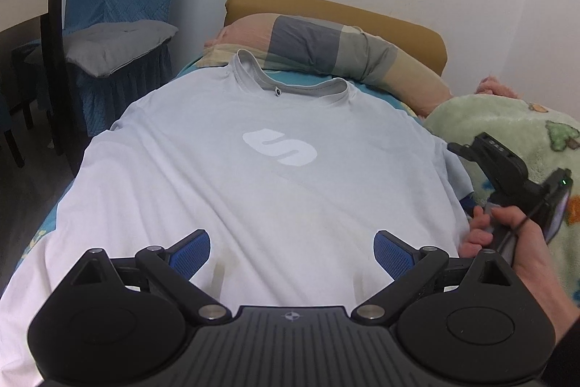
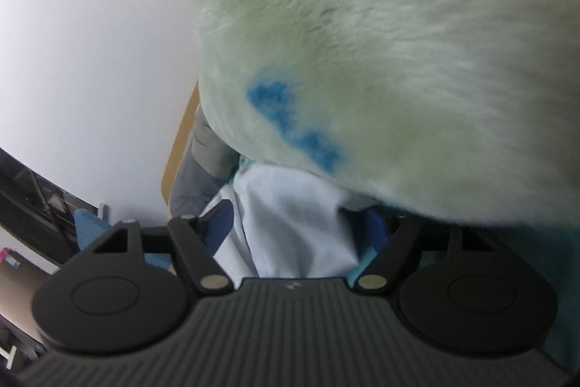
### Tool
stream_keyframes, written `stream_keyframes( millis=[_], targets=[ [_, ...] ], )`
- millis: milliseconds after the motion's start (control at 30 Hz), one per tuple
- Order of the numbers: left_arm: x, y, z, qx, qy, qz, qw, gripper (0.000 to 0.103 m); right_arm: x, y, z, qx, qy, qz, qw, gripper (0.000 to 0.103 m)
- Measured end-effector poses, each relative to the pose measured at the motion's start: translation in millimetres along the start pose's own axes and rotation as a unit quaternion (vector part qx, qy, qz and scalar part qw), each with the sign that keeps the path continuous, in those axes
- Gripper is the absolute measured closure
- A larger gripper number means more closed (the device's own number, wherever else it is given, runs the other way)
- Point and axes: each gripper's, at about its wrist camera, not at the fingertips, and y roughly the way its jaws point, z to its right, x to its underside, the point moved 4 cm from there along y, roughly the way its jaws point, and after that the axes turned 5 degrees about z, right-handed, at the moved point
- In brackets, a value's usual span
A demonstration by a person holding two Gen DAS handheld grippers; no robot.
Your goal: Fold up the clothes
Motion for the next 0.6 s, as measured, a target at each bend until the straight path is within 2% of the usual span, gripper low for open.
stream_keyframes(
  millis=[233,333,367,400,433,467,600],
  targets=[
    [-0.7,15.5,-7.4,0.004,-0.024,-0.012,0.9996,0.005,1.4,51.5,-25.9,-0.083,-0.026,-0.055,0.995,0.027],
    [-2.6,20.7,-10.5,0.008,-0.041,-0.017,0.999,0.005,3.6,68.4,-43.7,-0.077,-0.058,-0.079,0.992,0.027],
    [-3.3,21.9,-11.6,0.009,-0.045,-0.019,0.9988,0.005,2.6,74.7,-48.9,-0.073,-0.057,-0.085,0.992,0.03],
    [-3.9,22.4,-12.7,0.009,-0.048,-0.02,0.9986,0.005,2.5,80.0,-53.5,-0.066,-0.053,-0.09,0.992,0.049],
    [-4.7,22.6,-14.1,0.009,-0.052,-0.021,0.9984,0.005,1.8,81.3,-59.7,-0.053,-0.058,-0.089,0.993,0.077],
    [-6.0,21.8,-16.0,0.008,-0.057,-0.02,0.9981,0.005,1.0,82.0,-66.1,-0.04,-0.065,-0.086,0.993,0.087],
    [-17.5,11.6,-25.8,0.004,-0.076,-0.003,0.9971,0.005,-10.6,47.5,-99.6,-0.026,-0.138,-0.004,0.99,0.09]
  ],
)
